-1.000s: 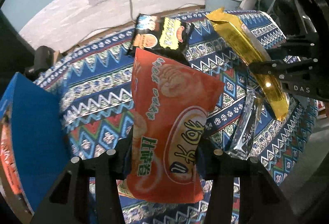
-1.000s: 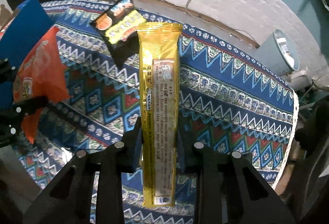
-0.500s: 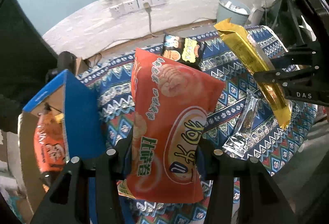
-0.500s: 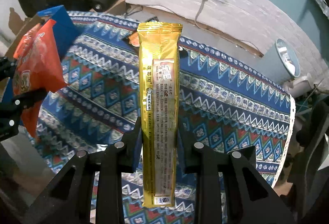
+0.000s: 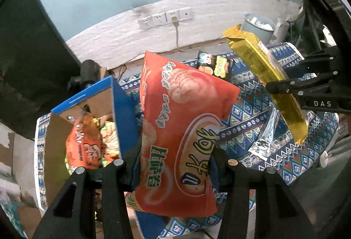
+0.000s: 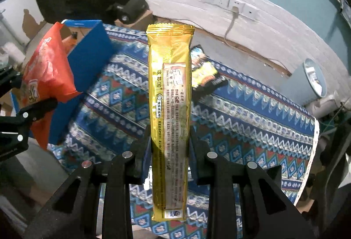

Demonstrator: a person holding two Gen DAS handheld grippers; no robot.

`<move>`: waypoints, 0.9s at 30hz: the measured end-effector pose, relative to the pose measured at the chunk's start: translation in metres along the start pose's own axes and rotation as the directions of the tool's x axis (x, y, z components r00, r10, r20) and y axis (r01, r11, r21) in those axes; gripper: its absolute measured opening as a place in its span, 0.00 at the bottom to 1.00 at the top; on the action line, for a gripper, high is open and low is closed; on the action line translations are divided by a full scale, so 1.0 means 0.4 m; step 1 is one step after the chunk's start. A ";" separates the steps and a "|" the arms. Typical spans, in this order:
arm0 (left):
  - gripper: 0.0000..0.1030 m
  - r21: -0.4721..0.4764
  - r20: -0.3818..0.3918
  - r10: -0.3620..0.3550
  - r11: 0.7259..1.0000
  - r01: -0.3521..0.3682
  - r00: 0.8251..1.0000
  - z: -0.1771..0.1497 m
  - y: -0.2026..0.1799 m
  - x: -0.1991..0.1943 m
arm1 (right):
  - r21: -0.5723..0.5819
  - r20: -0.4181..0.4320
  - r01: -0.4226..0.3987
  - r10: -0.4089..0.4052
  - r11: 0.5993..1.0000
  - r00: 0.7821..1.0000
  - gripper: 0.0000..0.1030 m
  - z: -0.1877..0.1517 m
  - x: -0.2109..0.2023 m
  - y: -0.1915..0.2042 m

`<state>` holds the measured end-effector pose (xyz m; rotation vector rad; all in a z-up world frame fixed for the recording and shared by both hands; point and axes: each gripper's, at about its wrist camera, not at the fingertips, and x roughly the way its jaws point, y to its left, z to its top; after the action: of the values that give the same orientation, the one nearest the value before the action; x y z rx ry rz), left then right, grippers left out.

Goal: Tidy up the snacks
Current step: 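Lift the red-orange bag with the left gripper while the right gripper carries the yellow bar to the box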

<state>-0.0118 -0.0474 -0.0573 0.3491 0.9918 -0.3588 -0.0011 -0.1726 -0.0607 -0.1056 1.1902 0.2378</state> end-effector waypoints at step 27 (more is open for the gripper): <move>0.49 -0.197 0.028 0.113 0.975 -0.105 0.993 -0.101 0.294 -0.072 | -0.137 0.018 -0.130 0.134 0.982 0.991 0.26 0.219 0.008 0.318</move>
<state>-0.0037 0.0786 -0.0386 0.2162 0.9564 -0.1663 0.0492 -0.0305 -0.0258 -0.1420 1.1546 0.4360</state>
